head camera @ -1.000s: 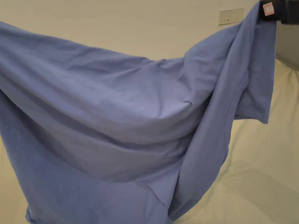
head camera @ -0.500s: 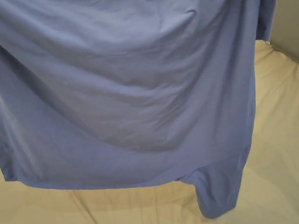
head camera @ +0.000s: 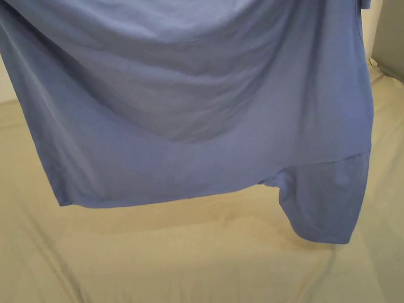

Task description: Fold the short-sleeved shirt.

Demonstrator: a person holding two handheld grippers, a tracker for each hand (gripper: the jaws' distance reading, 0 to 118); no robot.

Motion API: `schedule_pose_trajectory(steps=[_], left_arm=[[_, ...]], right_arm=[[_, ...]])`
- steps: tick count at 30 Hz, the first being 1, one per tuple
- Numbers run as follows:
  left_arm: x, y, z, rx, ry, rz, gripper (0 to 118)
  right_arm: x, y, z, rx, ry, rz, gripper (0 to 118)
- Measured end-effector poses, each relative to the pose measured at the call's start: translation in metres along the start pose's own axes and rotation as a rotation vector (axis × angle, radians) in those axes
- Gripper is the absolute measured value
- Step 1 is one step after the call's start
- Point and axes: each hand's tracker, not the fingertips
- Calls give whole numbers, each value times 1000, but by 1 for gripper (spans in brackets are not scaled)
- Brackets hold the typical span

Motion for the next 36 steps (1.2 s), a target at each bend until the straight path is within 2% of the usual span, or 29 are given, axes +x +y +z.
schedule_pose_trajectory(steps=[2,5,9,14,17,25,27,28,32,36], left_arm=[[-9,-10,-21,-14,-48,77,0],[-6,-28,-41,-19,-31,-17,0],[-18,-56,-57,-5,-61,21,0],[-42,-99,-62,6,-87,42,0],[-59,-127,-57,-9,-101,53,0],[-88,-205,-10,-74,-120,94,0],[-93,-223,8,-82,-125,100,0],[-97,-233,18,-82,-127,110,0],[-112,-271,61,-104,-124,204,0],[-117,-307,107,-128,-112,205,0]], right_arm=[[7,1,-16,1,12,-20,0],[8,0,-33,6,-9,17,0],[15,-19,-45,12,-5,23,0],[26,-71,-52,-17,-1,15,0],[35,-108,-49,-41,19,-17,0],[38,-200,-12,-102,82,-99,0],[35,-220,5,-108,84,-104,0],[35,-230,14,-118,99,-140,0],[27,-265,61,-131,117,-176,0],[20,-302,106,-161,133,-236,0]])
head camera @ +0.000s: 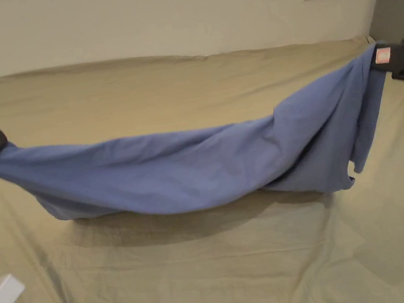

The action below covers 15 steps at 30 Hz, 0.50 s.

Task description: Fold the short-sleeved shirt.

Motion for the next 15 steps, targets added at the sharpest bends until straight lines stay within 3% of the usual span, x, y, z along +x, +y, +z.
schedule_pose_trajectory(steps=[5,15], left_arm=[[-10,-45,54,-39,26,27,0],[-21,-92,130,-175,30,11,0]], right_arm=[[-4,-59,48,-38,-13,-58,0],[-24,-144,111,-137,-7,-94,0]])
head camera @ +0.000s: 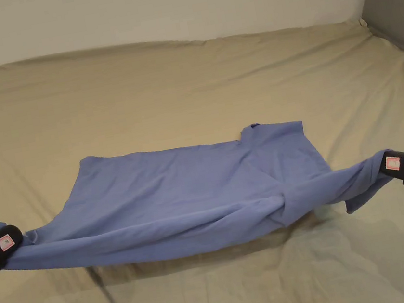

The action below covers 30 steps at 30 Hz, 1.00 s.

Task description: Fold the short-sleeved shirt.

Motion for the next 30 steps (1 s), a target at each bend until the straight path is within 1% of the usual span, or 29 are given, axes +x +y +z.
schedule_pose_trajectory(steps=[2,4,11,13,19,27,30], left_arm=[[-7,-11,9,-31,11,-5,0],[-9,-22,16,-63,33,-9,0],[-16,-55,47,-99,55,14,0],[-16,-60,56,-107,59,8,0],[-17,-74,80,-133,77,6,0],[-16,-94,100,-157,86,18,0],[-15,-99,109,-156,83,22,0]], right_arm=[[-1,-16,7,-19,3,-14,1],[-4,-29,13,-49,-14,-14,1],[-6,-69,37,-119,-35,-16,1],[-5,-77,45,-137,-46,-4,1],[-5,-102,67,-176,-58,-5,1],[-8,-138,88,-230,-74,-20,1],[0,-154,94,-245,-75,-21,1]])
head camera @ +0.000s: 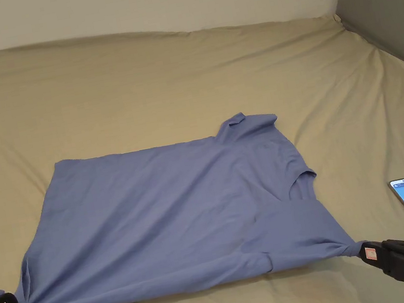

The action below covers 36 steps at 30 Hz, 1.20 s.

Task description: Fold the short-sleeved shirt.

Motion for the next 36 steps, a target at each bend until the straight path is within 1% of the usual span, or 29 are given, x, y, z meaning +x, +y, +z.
schedule_pose_trajectory(steps=[8,15,18,20,24,36], left_arm=[[-2,-17,18,-19,6,5,0],[-9,-26,37,-16,9,34,0],[-9,-30,42,-36,24,16,0],[-9,-33,46,-28,22,28,0],[-10,-38,53,-30,29,25,0],[-12,-53,52,-84,78,6,0]], right_arm=[[0,-21,15,-18,-1,-14,1],[-3,-34,23,-42,5,-7,1],[-6,-39,25,-56,-3,4,1],[-5,-43,27,-66,7,-9,1],[-5,-52,31,-79,-1,-4,0],[-5,-68,25,-144,-13,11,0]])
